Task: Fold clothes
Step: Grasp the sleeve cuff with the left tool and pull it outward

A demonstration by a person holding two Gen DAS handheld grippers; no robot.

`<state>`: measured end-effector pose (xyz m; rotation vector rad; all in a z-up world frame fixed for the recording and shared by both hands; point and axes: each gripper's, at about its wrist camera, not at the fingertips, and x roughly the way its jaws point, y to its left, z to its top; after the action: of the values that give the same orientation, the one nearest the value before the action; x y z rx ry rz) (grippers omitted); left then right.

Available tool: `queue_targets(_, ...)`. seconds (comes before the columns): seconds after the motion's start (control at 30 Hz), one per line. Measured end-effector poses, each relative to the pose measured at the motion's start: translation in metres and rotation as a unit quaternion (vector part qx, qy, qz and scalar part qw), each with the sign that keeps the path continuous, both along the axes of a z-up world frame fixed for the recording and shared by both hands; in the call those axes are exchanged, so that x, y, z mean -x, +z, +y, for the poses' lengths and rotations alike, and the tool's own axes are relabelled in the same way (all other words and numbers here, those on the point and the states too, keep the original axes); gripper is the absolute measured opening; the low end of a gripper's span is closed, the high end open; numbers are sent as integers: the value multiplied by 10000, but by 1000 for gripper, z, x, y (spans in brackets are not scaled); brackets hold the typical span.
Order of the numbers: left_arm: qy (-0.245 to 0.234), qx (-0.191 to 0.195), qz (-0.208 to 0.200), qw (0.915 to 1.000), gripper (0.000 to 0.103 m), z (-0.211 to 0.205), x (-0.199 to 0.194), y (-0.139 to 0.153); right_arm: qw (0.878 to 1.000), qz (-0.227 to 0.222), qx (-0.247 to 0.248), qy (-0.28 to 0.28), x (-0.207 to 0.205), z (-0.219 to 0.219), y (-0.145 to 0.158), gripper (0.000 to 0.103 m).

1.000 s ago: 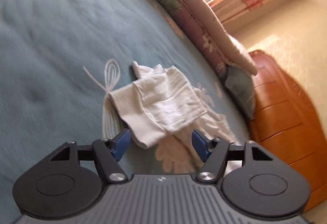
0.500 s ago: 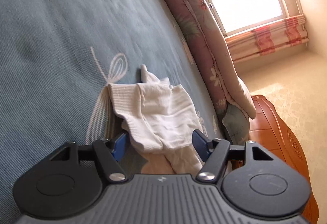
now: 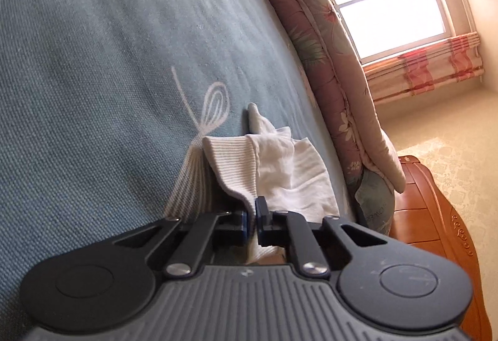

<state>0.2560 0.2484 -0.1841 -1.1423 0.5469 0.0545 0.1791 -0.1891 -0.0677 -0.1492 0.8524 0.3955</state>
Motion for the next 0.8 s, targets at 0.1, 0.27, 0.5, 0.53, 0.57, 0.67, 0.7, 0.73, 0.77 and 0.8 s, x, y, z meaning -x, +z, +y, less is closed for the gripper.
queue_targets(0.1, -39, -320, 129, 9994, 6, 3, -1, 16, 10000, -12, 27, -6, 1, -2, 3, 74)
queue_targets(0.27, -205, -1249, 348, 9913, 6, 26, -1, 59, 9994, -236, 254, 91, 6, 3, 13, 74)
queue_targets(0.5, 124, -2415, 687, 9679, 6, 89, 7, 111, 9978, -534, 280, 262, 10, 13, 32, 74)
queue_targets(0.53, 210, -2498, 740, 9652, 6, 99, 9, 117, 9976, -564, 289, 288, 10, 15, 34, 74)
queue_targets(0.57, 297, -2580, 796, 9624, 6, 109, 12, 122, 9973, -590, 298, 308, 10, 17, 36, 74)
queue_targets(0.67, 357, -2709, 1046, 9562, 6, 128, 20, 127, 9970, -613, 312, 344, 10, 22, 38, 74)
queue_targets(0.7, 376, -2751, 1129, 9540, 6, 134, 23, 128, 9970, -615, 318, 355, 10, 23, 38, 74)
queue_targets(0.73, 395, -2793, 1213, 9517, 6, 141, 25, 130, 9969, -613, 327, 366, 10, 24, 38, 74)
queue_targets(0.77, 414, -2835, 1296, 9493, 6, 147, 28, 131, 9969, -611, 335, 374, 10, 26, 38, 74)
queue_targets(0.8, 433, -2876, 1379, 9468, 6, 154, 31, 133, 9969, -609, 342, 375, 10, 26, 38, 74)
